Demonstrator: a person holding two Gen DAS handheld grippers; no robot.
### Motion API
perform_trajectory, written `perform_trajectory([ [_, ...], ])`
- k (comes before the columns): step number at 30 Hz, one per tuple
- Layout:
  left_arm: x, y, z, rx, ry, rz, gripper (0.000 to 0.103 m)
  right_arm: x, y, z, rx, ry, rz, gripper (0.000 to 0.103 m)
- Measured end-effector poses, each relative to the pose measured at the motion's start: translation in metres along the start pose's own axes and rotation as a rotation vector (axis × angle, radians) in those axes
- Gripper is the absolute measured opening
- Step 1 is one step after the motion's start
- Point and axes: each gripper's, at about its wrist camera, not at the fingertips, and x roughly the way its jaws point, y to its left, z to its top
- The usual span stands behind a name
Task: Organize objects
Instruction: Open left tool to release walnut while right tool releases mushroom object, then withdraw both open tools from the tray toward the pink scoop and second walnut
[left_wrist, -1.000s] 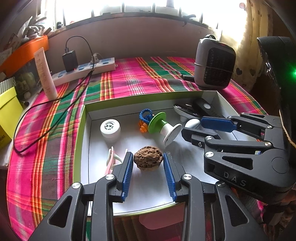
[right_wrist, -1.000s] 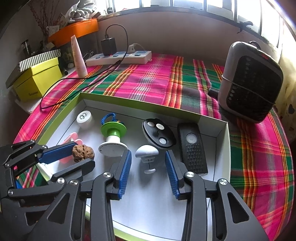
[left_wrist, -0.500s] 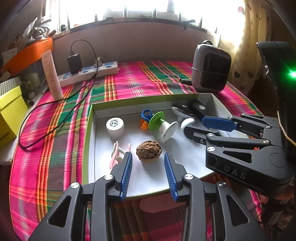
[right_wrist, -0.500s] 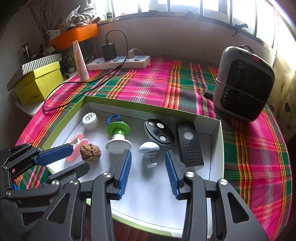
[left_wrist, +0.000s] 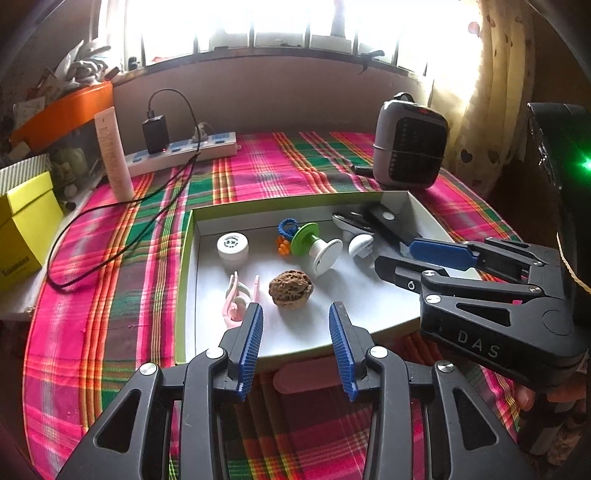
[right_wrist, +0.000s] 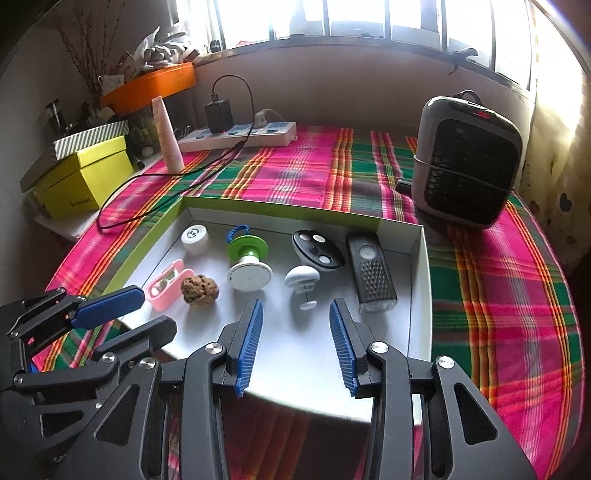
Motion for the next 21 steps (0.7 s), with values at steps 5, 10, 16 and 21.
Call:
perform_trajectory([
  [5, -0.008, 0.001, -0.004, -0.011, -0.008, 0.001, 0.036, -0.011, 0.002, -0.006, 0.003, -0.016, 0.002, 0.039],
  [10, -0.017, -0.002, -0.010, -0.004, -0.018, -0.003, 0.036, -0.021, 0.006, -0.013, 0.001, -0.030, 0.002, 0.039],
  [16, -0.025, -0.005, -0.018, 0.000, -0.019, -0.006, 0.036, -0.030, 0.009, -0.021, 0.002, -0.039, 0.003, 0.039],
  [21, -0.032, -0.006, -0.024, -0.003, -0.022, -0.010, 0.036, -0.039, 0.011, -0.031, 0.001, -0.044, 0.006, 0.039],
])
